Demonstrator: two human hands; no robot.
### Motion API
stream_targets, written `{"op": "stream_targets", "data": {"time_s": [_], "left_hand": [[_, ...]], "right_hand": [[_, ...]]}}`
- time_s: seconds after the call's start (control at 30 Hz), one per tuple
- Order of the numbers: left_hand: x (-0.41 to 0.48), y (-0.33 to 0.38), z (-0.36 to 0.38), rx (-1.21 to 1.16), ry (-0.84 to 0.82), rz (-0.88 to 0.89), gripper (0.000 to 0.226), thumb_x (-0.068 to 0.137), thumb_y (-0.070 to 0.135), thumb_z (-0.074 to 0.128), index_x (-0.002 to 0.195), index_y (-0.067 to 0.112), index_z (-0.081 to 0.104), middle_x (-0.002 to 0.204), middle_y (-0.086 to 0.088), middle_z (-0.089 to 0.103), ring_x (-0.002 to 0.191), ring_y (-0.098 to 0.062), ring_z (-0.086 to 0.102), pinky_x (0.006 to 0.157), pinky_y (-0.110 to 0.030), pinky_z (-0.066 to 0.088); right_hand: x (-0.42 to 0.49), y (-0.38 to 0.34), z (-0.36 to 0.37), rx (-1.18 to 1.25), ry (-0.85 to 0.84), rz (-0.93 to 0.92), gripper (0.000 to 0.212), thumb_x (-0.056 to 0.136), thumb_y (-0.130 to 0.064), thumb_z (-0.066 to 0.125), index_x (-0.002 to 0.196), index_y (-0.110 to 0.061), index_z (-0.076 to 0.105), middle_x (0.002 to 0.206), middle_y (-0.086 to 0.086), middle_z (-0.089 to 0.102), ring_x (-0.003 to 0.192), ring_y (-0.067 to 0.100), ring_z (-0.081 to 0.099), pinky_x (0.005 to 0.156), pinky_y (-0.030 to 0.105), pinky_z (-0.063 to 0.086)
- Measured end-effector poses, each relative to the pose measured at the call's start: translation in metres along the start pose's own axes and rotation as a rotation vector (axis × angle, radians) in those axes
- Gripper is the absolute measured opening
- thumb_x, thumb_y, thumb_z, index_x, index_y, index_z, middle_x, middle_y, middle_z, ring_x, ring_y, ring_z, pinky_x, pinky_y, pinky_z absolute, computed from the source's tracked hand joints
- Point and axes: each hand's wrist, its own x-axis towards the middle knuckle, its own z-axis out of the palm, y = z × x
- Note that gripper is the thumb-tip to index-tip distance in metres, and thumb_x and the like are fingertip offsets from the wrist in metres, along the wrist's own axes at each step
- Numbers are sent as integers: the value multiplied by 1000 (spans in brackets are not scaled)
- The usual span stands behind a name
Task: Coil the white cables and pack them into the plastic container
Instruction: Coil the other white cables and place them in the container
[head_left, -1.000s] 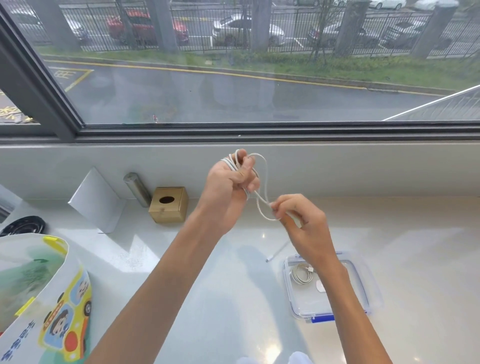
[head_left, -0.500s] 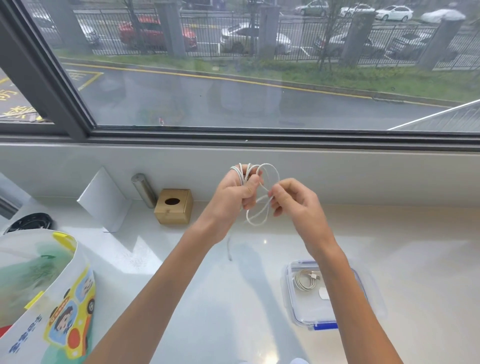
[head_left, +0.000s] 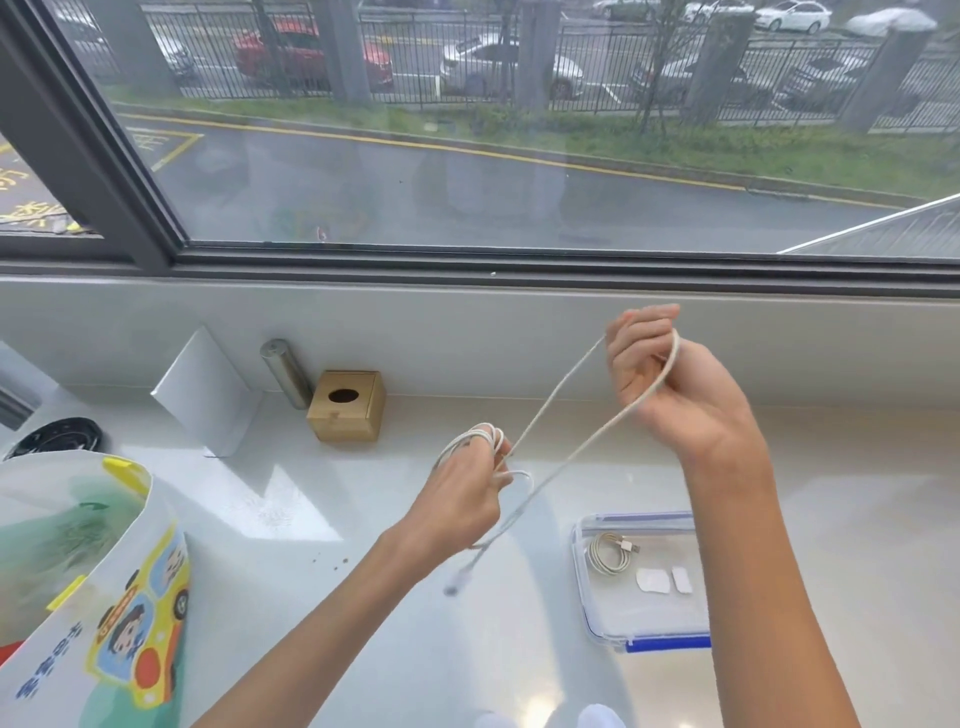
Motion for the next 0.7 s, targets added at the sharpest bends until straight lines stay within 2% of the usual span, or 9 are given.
{"op": "stream_targets", "data": {"time_s": [0.07,0.13,0.23,0.3,0.37,0.43,0.5,0.63,0.7], "left_hand": [[1,-5,-1,46,37,-18,35,93,4,55,81,27,32,86,9,47,81,-15,47,72,-23,36],[5,-7,-5,118,56,-21,29,93,4,54,83,22,33,82,11,44,78,-17,44,69,-27,33],[10,-11,-19,174,110,-66,28,92,0,52,83,22,36,78,12,42,73,-5,47,65,-22,28],[16,-14,-33,34,86,-173,27,93,0,51,82,22,40,80,11,44,74,3,49,66,-17,32],[20,-10,-47,-284,-60,-260,20,98,7,50,84,20,45,79,7,44,69,-6,44,64,-20,36],[23,0,-55,-563,-203,-251,14,98,10,52,88,18,48,73,7,40,56,-5,38,54,-16,33],[24,10,-63,-713,-258,-220,6,90,14,56,88,15,50,64,10,40,45,-1,34,46,-11,30],[23,20,-82,-506,-228,-117,5,90,13,56,88,17,54,63,15,44,52,-3,38,52,-16,34],[25,23,-78,-234,-163,-128,9,96,9,51,91,15,53,77,9,46,61,-4,42,62,-22,36]], "right_hand": [[3,-12,-7,119,37,64,51,89,2,39,104,-44,53,69,13,65,62,18,60,57,25,53],[10,-17,-11,88,82,35,32,95,-2,45,114,-25,57,79,14,65,62,25,64,55,34,58],[24,-39,-41,29,20,38,45,100,-15,52,141,-2,40,94,14,65,57,19,59,46,22,50],[38,-55,-64,-338,27,-4,39,100,-21,51,134,-3,53,85,1,64,43,6,39,34,16,31],[54,-53,-91,-909,205,-188,30,102,-29,51,111,-9,71,70,-6,56,38,3,28,32,17,20],[69,-46,-118,-1517,536,-490,35,101,-36,55,99,-7,73,71,-1,57,48,11,45,43,23,32],[76,-41,-145,-1990,678,-639,41,98,-52,52,92,-17,72,76,0,68,70,21,59,62,30,38],[77,-36,-167,-2332,508,-427,59,94,-74,26,95,-36,71,80,-16,69,85,17,64,71,33,42],[80,-32,-160,-2340,277,-300,47,101,-55,40,115,-24,72,106,-4,75,110,22,65,90,36,47]]}}
